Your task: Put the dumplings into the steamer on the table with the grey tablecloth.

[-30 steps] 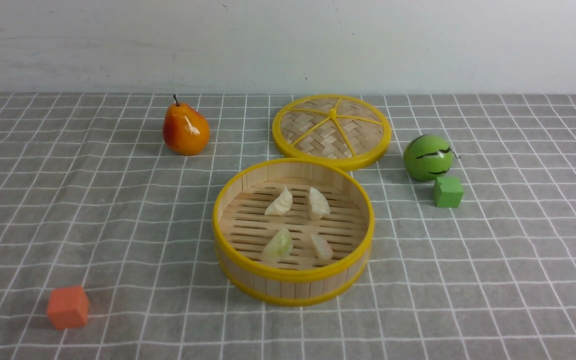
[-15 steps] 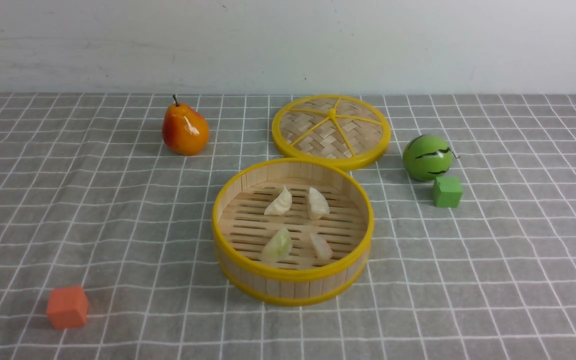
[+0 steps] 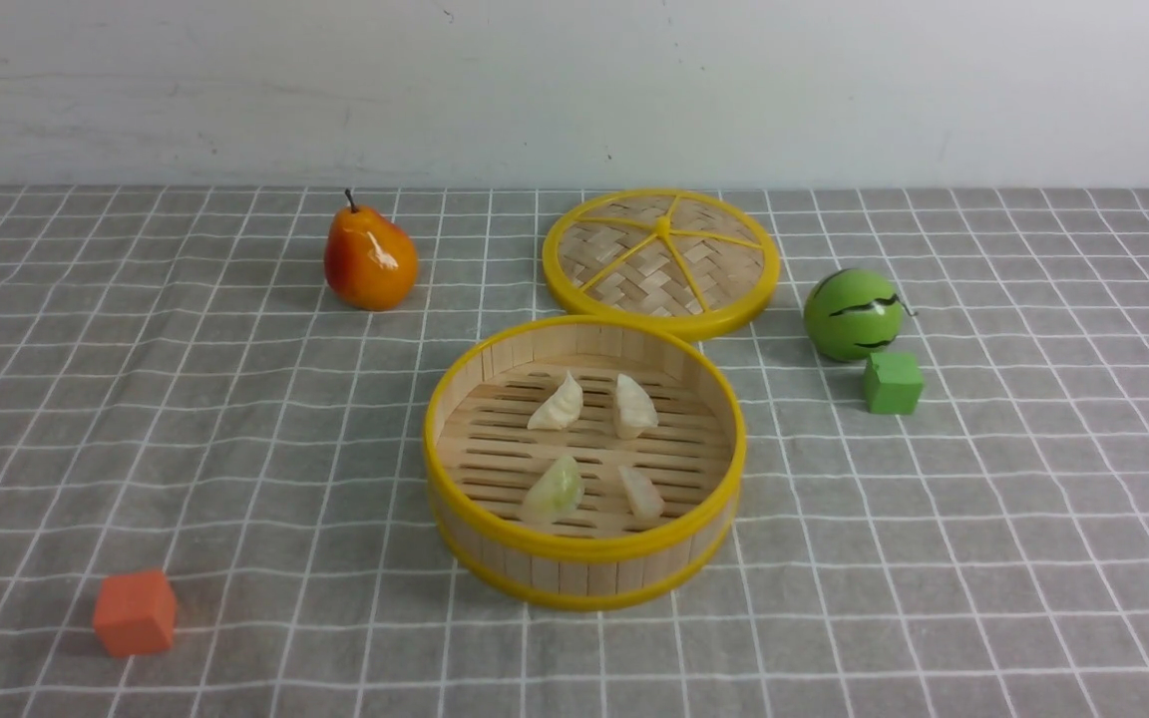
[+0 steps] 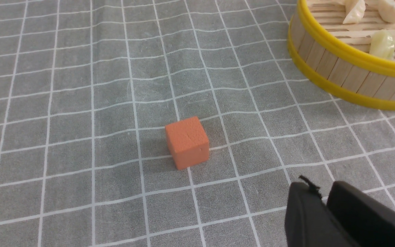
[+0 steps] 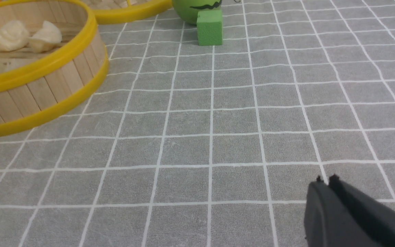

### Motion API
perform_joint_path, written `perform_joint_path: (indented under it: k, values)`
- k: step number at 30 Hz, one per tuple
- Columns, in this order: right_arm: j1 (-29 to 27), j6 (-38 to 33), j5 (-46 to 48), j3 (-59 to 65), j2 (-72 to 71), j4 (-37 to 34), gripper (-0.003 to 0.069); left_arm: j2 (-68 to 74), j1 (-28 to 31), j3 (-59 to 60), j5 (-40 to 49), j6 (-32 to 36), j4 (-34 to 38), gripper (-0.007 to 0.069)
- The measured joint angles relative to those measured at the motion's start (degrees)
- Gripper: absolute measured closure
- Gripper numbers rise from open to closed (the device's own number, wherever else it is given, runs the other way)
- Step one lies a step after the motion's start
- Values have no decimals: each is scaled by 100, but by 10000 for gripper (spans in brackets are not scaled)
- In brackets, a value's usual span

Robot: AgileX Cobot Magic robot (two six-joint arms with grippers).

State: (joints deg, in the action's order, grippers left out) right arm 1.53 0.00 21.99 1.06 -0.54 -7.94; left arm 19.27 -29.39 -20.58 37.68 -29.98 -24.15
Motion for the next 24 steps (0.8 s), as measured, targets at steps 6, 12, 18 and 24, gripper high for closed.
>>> perform_joint_path:
  k: [6, 12, 18, 24]
  values:
    - [0, 0, 6, 0, 0, -17, 641, -30, 0, 7, -7, 0, 0, 515]
    - [-6, 0, 6, 0, 0, -17, 636, -577, 0, 492, -362, 0, -36, 514]
    - [-11, 0, 9, 0, 0, -21, 627, -1938, 281, 1500, -830, 80, 523, 512]
    - [-11, 0, 13, -5, -7, -32, 620, -1988, 1495, 2184, -1960, 427, 1693, 557]
